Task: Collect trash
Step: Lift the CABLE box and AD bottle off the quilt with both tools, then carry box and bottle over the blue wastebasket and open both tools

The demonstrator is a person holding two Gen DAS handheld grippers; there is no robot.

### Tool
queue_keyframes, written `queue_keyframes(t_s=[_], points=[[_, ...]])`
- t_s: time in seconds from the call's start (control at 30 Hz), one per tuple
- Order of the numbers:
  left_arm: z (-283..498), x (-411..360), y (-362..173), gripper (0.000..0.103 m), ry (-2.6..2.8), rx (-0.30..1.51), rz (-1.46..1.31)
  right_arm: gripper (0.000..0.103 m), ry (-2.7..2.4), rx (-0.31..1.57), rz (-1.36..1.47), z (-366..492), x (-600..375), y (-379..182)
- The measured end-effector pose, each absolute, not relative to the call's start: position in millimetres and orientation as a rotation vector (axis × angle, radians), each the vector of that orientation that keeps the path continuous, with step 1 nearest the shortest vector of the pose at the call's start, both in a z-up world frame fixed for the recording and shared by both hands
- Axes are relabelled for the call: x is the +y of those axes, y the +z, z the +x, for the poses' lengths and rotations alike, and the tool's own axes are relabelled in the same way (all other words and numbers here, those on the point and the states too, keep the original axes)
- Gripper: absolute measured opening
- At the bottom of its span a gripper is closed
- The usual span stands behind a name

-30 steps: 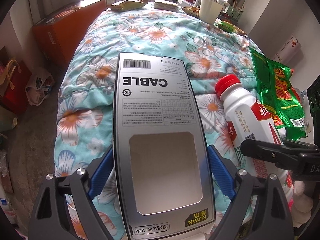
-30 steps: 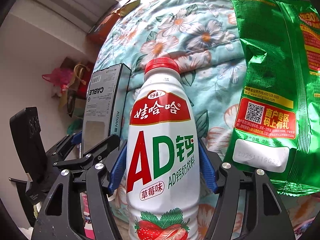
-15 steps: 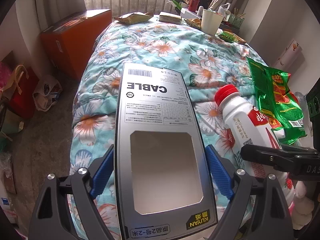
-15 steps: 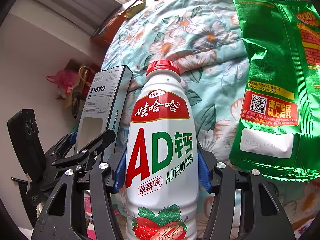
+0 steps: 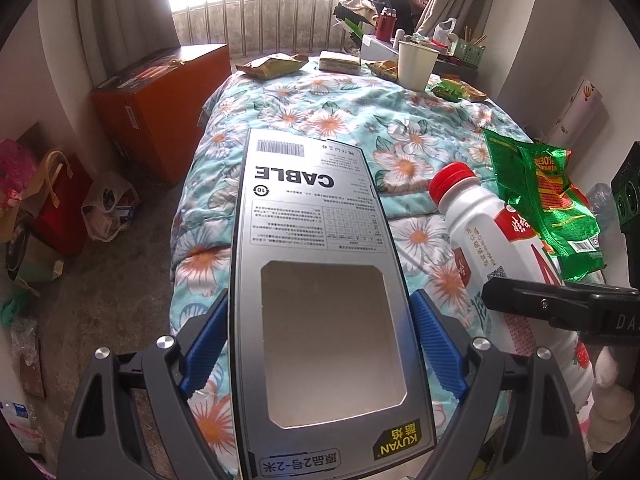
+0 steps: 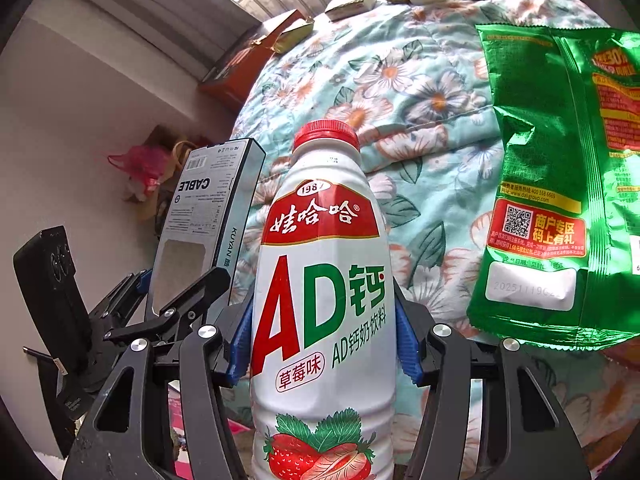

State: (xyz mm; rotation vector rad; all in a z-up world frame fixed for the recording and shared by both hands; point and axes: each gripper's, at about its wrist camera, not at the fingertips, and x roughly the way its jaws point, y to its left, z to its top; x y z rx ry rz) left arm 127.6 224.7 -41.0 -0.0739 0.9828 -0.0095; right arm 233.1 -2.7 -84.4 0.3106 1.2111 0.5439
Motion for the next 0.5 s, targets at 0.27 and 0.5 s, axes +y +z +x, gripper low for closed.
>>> queue_keyframes(t_s=[0.27,0.5], points=[[113,200,-5,0.085,-0.03,0.907,-0.026,0.055,0.588,1.099,0.38,211,-41,-50],[118,133,41,0.085,-0.177,0.814,0.059,0.055,0.521,0.9,0.516,182,-131,-3]])
